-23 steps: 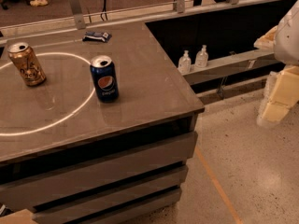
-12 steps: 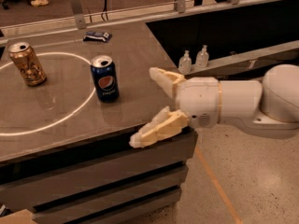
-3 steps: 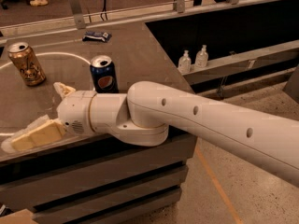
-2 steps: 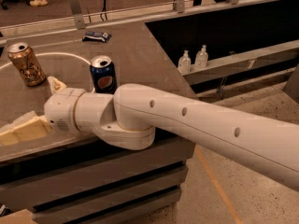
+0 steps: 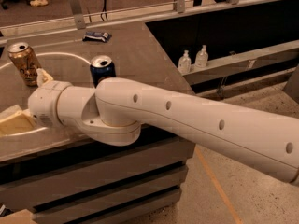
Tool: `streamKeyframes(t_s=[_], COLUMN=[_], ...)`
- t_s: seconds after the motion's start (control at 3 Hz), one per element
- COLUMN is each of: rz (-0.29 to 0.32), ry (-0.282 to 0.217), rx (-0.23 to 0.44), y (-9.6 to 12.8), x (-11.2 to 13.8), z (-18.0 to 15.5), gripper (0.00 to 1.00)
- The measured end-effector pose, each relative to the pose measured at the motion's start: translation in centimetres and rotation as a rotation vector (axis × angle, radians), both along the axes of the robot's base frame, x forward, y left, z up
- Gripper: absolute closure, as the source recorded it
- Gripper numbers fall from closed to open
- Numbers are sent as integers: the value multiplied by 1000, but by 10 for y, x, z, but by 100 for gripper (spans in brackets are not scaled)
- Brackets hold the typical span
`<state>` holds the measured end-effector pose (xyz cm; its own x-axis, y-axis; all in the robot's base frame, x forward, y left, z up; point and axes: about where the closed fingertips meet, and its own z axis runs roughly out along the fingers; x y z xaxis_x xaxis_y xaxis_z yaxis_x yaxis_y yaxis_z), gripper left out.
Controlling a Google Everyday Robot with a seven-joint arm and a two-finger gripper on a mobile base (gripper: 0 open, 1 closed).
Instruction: Move orange can near rxbar blueberry
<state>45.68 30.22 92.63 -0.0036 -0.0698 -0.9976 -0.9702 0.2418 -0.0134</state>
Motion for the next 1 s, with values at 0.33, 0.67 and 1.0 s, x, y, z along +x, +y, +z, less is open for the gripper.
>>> streamKeyframes(t_s=[0.33, 0.67, 1.0], rz=[-19, -72, -148], ry=[-6, -9, 19], rx=[-14, -41, -55], y=[2, 11, 20], x=[2, 20, 38], z=[-1, -9, -21], gripper=[0, 0, 0])
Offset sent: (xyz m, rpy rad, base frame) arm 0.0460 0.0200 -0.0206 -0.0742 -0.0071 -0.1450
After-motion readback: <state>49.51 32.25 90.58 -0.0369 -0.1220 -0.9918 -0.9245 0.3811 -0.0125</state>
